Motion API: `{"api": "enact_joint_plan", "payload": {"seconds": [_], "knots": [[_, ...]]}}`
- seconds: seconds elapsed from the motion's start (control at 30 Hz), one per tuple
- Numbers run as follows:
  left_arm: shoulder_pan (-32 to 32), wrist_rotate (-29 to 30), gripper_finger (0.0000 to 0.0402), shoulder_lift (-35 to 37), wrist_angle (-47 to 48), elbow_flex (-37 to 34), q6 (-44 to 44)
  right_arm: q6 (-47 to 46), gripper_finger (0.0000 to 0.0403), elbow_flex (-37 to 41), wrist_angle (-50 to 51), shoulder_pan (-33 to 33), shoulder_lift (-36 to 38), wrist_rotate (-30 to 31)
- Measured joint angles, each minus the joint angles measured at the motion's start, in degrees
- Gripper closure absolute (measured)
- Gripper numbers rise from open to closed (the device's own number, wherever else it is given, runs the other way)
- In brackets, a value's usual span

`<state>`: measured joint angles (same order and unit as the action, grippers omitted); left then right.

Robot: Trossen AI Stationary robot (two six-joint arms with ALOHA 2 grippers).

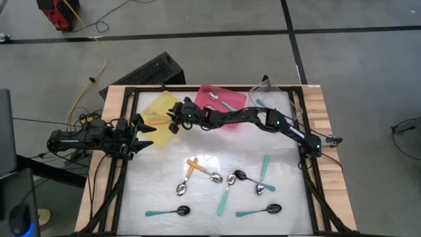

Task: Sort silverware by color (type)
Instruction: Put the yellow spoon into the yellow bin, then put the blue spoon into the transparent bin

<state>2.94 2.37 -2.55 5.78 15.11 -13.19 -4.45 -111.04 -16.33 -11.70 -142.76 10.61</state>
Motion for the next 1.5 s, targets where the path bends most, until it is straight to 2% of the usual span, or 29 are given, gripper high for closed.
{"api": "enact_joint_plan", "payload": {"seconds": [0.17,0.43,0.53,0.67,0.8,0.97,1.1,1.3,1.5], "knots": [[0.0,0.0,0.0134,0.0,0.9,0.0,0.0,0.3,0.0295,0.0,0.0,0.0,0.0,0.0],[0.0,0.9,0.0134,0.0,2.3,0.0,-3.2,7.9,0.0295,0.1,1.2,1.0,3.5,-1.4],[0.0,0.2,0.0134,-0.1,2.6,0.0,-3.5,11.5,0.0294,0.1,7.0,2.0,8.1,-1.8],[0.0,-0.2,0.0134,-0.4,2.5,0.0,-3.1,20.7,0.0294,0.0,21.4,3.8,16.6,-1.6],[0.1,-0.1,0.0134,-2.7,2.3,0.0,-3.2,23.4,0.0294,0.0,35.7,5.6,26.7,-1.5],[1.7,1.4,0.0134,-11.2,1.3,0.0,-4.8,23.1,0.0294,0.0,51.8,8.1,38.2,-0.6],[3.6,2.0,0.0134,-21.0,-5.9,0.0,-5.6,20.7,0.0294,0.0,62.7,10.0,44.8,1.3],[6.9,2.4,0.0134,-34.5,-19.7,0.0,-4.6,10.3,0.0294,0.0,77.9,13.4,51.6,1.4],[9.6,3.0,0.0134,-45.0,-28.6,0.2,-4.4,-1.7,0.0294,0.0,92.9,18.8,54.1,1.5]]}}
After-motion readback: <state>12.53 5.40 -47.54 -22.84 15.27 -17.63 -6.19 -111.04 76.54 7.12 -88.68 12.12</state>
